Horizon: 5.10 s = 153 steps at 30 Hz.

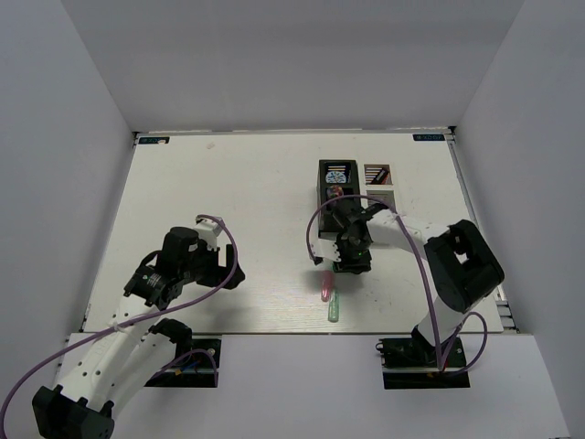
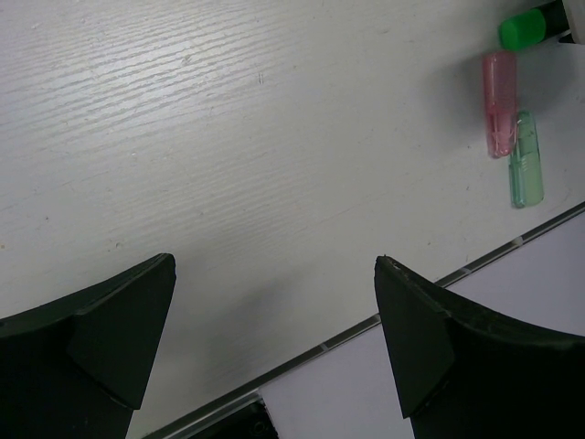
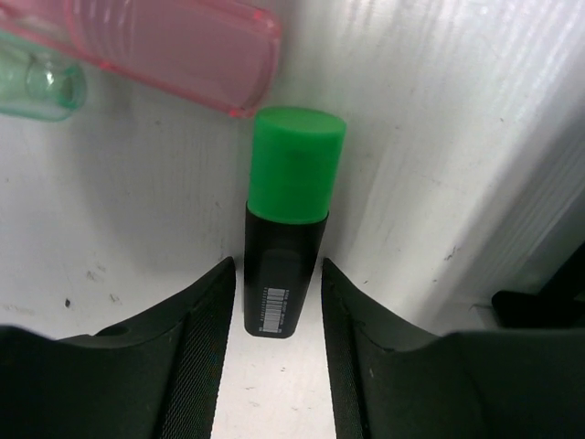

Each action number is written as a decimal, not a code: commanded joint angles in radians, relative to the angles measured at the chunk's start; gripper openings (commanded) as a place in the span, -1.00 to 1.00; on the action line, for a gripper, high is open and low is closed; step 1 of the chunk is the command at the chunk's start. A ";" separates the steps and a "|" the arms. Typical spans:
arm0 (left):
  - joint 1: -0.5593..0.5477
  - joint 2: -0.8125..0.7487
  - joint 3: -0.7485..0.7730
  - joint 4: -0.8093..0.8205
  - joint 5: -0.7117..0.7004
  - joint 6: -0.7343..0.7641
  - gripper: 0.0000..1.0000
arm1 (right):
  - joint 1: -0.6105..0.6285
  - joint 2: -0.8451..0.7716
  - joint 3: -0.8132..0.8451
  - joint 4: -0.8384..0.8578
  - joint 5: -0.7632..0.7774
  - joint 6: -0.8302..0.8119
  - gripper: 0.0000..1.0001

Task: Sort the stationery into containers
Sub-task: Pick up the pen from the center of the board, then place the pen in the storage box, then pick up the pen from the center of the board.

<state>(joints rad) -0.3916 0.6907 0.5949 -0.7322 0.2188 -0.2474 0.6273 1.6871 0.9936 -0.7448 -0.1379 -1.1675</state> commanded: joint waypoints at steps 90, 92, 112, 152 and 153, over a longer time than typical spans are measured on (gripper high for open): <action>0.005 -0.014 -0.018 0.020 0.008 0.023 1.00 | -0.222 0.338 0.930 -0.373 0.675 -0.523 -1.00; 0.004 -0.014 -0.021 0.019 0.010 0.022 1.00 | -0.221 0.348 0.938 -0.380 0.669 -0.508 -1.00; 0.005 0.001 -0.023 0.030 0.017 0.023 1.00 | -0.221 0.342 0.979 -0.358 0.609 -0.419 0.12; -0.777 1.296 0.951 -0.064 -0.691 -0.655 0.18 | -0.313 -0.814 -0.151 0.096 -0.097 1.312 -0.43; -0.776 1.306 0.951 -0.076 -0.696 -0.690 0.15 | -0.319 -0.829 -0.157 0.102 -0.097 1.316 -0.43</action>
<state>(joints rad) -1.1606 1.9903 1.5089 -0.7586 -0.4240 -0.8398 0.3206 0.9005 0.8452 -0.7017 -0.2520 0.1085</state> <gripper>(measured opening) 0.582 0.287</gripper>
